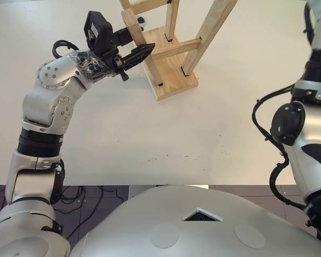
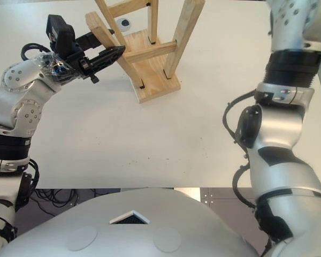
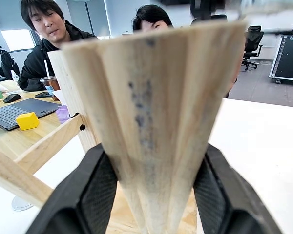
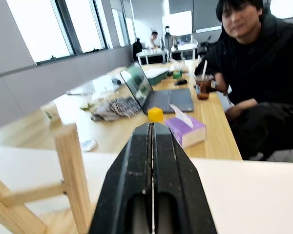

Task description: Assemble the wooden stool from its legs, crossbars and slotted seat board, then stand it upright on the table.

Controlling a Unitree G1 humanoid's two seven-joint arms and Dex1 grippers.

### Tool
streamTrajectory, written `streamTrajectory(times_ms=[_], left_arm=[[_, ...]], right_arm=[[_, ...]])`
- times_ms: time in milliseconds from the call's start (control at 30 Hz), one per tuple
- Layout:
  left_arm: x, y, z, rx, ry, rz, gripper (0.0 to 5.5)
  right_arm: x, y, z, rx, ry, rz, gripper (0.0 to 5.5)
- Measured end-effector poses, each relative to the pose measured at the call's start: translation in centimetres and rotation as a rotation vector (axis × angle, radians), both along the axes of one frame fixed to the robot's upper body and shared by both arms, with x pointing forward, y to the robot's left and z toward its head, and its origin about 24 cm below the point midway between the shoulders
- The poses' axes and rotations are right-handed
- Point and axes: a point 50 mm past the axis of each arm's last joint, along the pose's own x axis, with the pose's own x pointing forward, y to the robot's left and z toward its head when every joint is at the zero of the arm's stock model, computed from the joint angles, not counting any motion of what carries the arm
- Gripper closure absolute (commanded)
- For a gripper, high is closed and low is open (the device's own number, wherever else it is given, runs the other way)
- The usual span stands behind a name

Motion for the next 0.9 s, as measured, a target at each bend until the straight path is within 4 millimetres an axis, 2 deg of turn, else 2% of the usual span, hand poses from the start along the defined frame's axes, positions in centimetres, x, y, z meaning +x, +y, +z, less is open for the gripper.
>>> streamTrajectory(times_ms=[67,100,200,533,767,900], left_arm=[[0.0,0.0,0.1,0.000,-0.002,-0.006,3.40],[0.0,0.0,0.1,0.001,-0.003,-0.009,3.40],[0.1,0.1,0.2,0.011,-0.003,-0.020,3.40],[1.7,0.3,1.8,0.123,0.011,-0.165,3.40],[3.1,-0.1,2.9,0.233,0.023,-0.231,3.40],[2.8,0.2,2.8,0.274,0.040,-0.227,3.40]], right_arm=[[-0.5,0.7,-3.9,-0.080,0.123,0.052,5.50],[-0.8,1.1,-5.2,-0.103,0.170,0.080,5.50],[-2.0,3.4,-7.4,-0.115,0.246,0.185,5.50],[-4.6,3.6,-6.7,-0.218,0.250,0.182,5.50],[-5.2,3.4,-7.1,-0.258,0.273,0.163,5.50],[-5.6,3.7,-7.1,-0.268,0.283,0.179,5.50]])
